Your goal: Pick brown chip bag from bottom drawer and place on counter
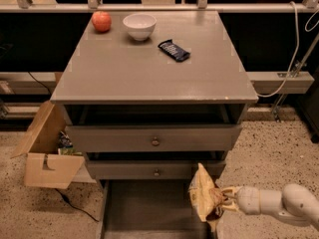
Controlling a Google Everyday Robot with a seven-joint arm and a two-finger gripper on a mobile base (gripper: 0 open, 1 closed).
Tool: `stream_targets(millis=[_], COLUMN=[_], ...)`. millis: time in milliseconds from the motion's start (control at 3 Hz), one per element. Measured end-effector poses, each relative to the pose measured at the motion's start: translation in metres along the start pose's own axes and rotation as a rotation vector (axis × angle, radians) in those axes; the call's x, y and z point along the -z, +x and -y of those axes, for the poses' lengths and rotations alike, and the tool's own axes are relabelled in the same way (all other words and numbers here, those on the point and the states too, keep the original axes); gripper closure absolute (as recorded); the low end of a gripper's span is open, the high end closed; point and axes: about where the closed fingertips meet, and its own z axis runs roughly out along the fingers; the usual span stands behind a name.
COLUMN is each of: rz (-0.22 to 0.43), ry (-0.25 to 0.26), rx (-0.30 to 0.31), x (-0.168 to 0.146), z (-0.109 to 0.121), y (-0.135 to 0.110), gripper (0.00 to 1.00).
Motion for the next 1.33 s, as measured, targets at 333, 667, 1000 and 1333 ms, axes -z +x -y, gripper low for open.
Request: stream_targets(millis=[333,667,1000,1333], rz=[0.046,0.047,0.116,0.117], ry=[-0.07,-0.07,-0.048,-0.04], rx=[-0.002,-0.002,0.058,0.111], x=[-0.002,-0.001,0.024,0.052], z=[-0.018,-0.018,-0.009,0.001], y=[-0.011,-0.011,-0.065,-0.12], gripper=[1.0,1.0,1.0,1.0])
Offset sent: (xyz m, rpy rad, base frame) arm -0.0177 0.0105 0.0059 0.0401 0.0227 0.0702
